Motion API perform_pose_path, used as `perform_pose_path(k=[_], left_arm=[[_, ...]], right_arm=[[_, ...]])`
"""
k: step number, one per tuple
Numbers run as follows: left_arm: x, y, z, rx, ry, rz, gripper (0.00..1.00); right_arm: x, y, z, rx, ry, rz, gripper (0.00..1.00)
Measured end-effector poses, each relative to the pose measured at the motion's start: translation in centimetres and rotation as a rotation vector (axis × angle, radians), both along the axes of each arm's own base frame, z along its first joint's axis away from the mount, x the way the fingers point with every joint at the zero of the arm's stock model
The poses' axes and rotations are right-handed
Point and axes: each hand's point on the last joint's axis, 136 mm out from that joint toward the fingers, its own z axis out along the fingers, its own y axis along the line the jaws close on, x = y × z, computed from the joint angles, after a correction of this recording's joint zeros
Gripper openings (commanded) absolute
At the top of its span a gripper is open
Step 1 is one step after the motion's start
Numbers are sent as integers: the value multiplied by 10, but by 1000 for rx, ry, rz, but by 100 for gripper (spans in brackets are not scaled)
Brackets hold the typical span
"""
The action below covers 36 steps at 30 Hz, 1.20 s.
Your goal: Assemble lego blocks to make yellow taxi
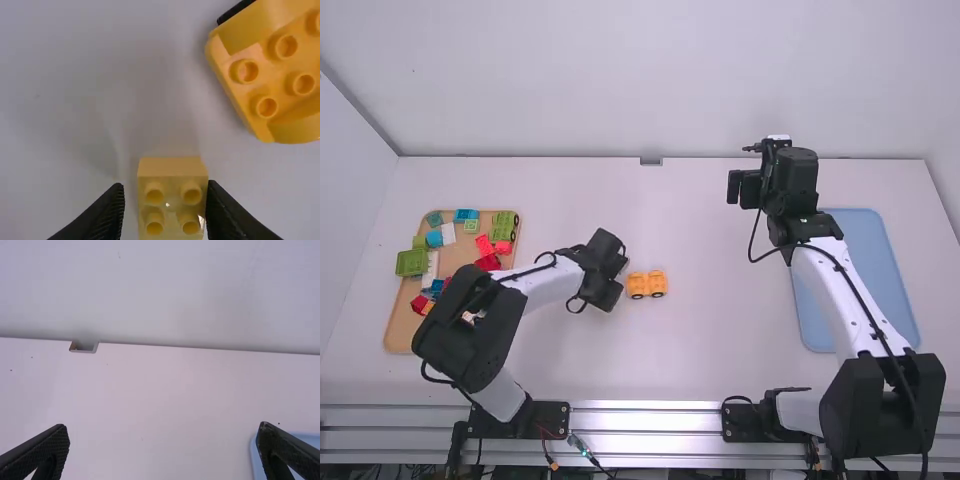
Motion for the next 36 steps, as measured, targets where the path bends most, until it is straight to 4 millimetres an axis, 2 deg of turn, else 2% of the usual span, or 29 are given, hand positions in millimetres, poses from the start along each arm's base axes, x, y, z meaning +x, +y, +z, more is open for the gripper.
perform_pose_path(k=[5, 8, 16, 22, 25, 26, 27, 29, 31, 33, 36], left_arm=[[-7, 3, -5, 8, 16, -2, 48], [-9, 4, -7, 11, 21, -6, 47], [-6, 3, -8, 17, -6, -75, 29], [-8, 4, -8, 52, -21, -252, 25], [-6, 8, -8, 62, -36, -352, 13], [-3, 10, -7, 58, -50, -396, 4], [1, 12, -7, 55, -62, -420, 2], [10, 20, -5, 45, -93, -464, 2], [17, 30, -4, 42, -115, -498, 8], [21, 37, -3, 43, -132, -539, 9], [25, 38, -1, 45, -171, -649, 12]], right_arm=[[0, 0, 0, 0, 0, 3, 99], [0, 0, 0, 0, -1, -1, 99], [0, 0, 0, 1, 1, 0, 99], [0, 0, 0, -1, 1, 3, 99], [0, 0, 0, 1, 1, 2, 99], [0, 0, 0, 0, 2, 2, 99], [0, 0, 0, -1, 2, 2, 99], [-1, 0, -1, -3, 4, 2, 99], [-1, 0, -1, 0, 6, 0, 99], [-1, 0, -1, -1, 6, 3, 99], [-1, 0, -1, 1, 4, -1, 99]])
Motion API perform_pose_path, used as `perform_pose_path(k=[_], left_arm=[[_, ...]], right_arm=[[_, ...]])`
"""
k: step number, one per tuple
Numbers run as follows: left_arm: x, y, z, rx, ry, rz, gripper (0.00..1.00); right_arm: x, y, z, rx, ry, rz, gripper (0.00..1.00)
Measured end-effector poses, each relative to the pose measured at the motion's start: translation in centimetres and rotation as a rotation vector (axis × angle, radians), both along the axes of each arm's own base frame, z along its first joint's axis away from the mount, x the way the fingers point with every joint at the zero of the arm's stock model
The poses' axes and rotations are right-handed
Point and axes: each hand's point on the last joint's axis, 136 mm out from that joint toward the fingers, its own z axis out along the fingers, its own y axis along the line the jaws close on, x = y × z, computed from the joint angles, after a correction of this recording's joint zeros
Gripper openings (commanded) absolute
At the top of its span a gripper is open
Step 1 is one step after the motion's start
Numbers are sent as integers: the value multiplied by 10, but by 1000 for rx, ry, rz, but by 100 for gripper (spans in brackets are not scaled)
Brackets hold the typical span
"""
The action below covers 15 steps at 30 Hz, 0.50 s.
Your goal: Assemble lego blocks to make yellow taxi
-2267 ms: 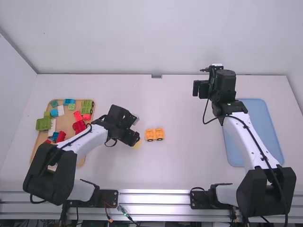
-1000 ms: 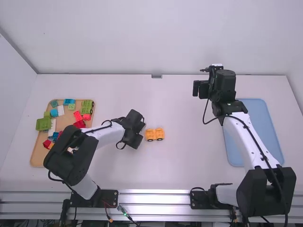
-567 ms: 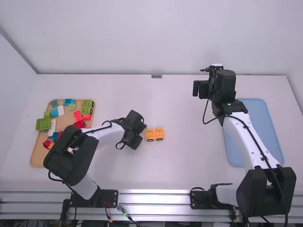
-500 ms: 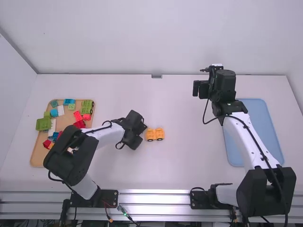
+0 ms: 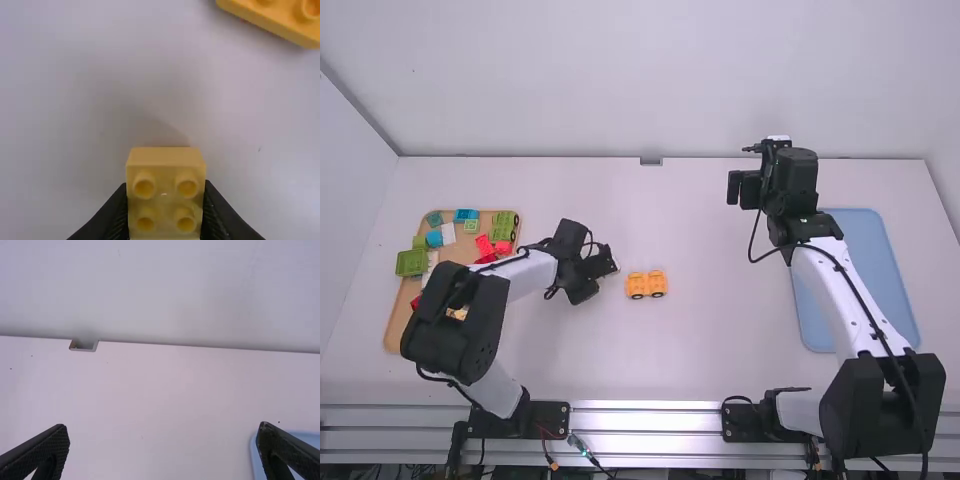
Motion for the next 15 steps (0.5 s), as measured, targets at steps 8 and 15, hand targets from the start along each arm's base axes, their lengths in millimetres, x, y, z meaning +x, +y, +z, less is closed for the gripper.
perform_pose_path(k=[8, 15], left_arm=[[-12, -12, 1, -18, -21, -275, 13], [-10, -12, 0, 1, 31, -326, 11]], right_arm=[[0, 1, 1, 2, -3, 3, 99], [0, 1, 0, -2, -1, 5, 99]])
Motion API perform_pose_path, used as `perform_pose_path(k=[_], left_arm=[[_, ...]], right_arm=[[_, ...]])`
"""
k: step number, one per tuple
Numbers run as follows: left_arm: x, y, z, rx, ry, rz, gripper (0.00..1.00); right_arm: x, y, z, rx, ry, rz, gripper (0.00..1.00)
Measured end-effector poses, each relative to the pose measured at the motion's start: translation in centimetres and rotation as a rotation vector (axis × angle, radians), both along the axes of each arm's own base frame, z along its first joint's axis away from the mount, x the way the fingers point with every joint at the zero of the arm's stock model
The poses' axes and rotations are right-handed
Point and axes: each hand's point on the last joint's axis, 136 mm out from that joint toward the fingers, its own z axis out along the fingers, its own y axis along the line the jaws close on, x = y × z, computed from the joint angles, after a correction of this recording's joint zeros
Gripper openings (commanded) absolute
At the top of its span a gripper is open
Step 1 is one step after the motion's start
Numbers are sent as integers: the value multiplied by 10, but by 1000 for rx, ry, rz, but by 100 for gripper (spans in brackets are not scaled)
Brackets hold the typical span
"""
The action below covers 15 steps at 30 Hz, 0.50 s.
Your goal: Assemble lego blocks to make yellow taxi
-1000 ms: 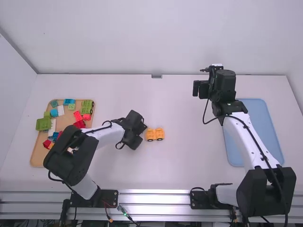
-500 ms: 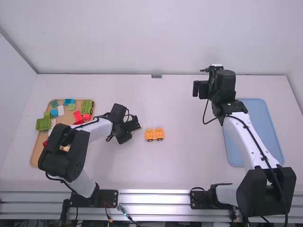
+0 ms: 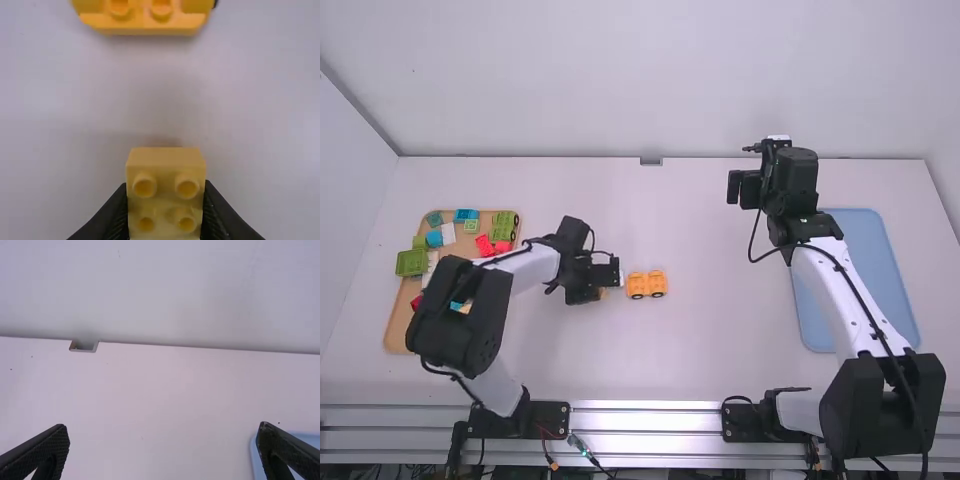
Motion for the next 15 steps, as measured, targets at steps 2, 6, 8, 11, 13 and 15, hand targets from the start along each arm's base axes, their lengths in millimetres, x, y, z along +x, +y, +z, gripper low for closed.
perform_pose_path(k=[2, 6, 8, 11, 13, 15], left_arm=[[4, -1, 0, 6, 16, -3, 10], [7, -1, -4, 18, 60, -11, 8], [9, -2, -3, 20, 62, -11, 24], [12, -3, -3, 17, 50, -15, 99], [19, -4, -2, 10, 25, -3, 99], [20, -5, -2, 6, 25, 16, 99]], right_arm=[[0, -1, 0, 0, 1, -4, 99], [-1, 0, -2, 1, 10, -2, 99], [-2, -1, -4, -2, 19, -3, 99], [-2, -1, -4, -2, 19, -5, 99], [-2, 0, -4, -2, 19, -1, 99], [-2, -1, -4, -1, 20, -4, 99]])
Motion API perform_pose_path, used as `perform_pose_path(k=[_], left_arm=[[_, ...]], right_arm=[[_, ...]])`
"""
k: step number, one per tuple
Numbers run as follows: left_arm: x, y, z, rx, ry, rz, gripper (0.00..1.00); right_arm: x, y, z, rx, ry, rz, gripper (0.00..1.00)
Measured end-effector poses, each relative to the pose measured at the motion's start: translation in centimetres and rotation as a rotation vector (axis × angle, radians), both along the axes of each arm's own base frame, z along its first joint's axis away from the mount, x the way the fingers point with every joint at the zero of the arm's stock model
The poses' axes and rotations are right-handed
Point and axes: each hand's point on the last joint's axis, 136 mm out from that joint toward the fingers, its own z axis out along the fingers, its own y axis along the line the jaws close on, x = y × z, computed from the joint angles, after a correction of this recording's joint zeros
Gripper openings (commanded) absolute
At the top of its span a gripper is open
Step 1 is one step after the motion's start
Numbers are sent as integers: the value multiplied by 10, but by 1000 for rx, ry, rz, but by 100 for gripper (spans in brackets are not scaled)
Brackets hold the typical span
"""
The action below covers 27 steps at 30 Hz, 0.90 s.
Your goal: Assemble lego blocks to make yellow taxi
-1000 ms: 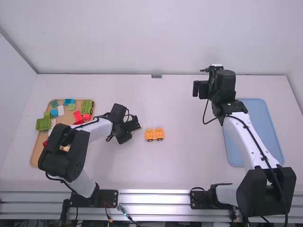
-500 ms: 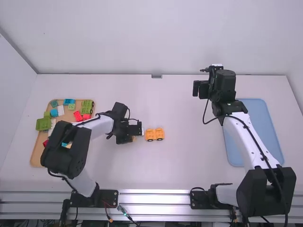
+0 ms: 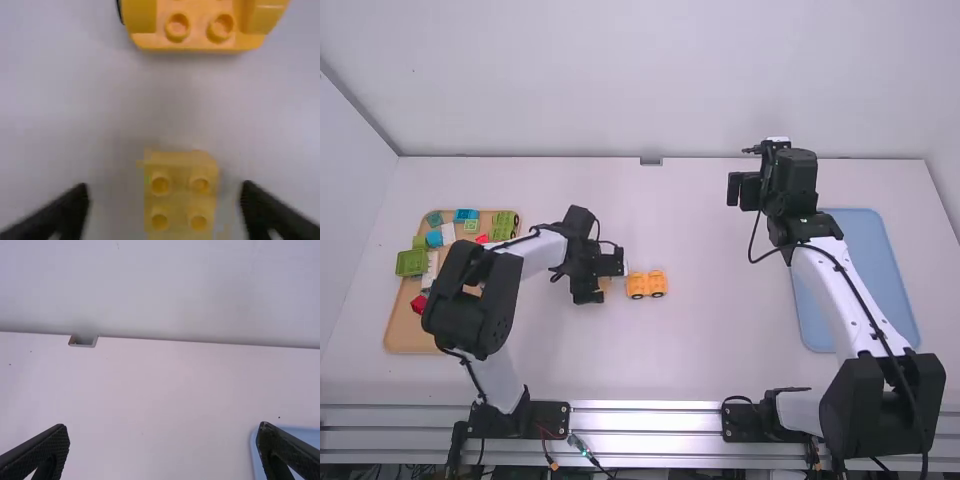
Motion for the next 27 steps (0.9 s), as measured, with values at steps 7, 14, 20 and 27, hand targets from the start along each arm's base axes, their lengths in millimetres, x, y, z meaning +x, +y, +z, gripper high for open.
perform_pose_path(k=[7, 14, 20, 27], left_arm=[[-10, 2, 1, 6, 59, 31, 99], [-12, -10, 26, -152, 92, -73, 99], [15, 7, 34, -309, -13, -22, 99], [-1, 11, 17, -338, 3, -7, 99]], right_arm=[[0, 0, 0, 1, 0, 2, 99], [0, 0, 0, -1, 1, 3, 99], [-1, 5, -1, 11, 6, 26, 99], [-1, 6, -1, 15, 6, 35, 99]])
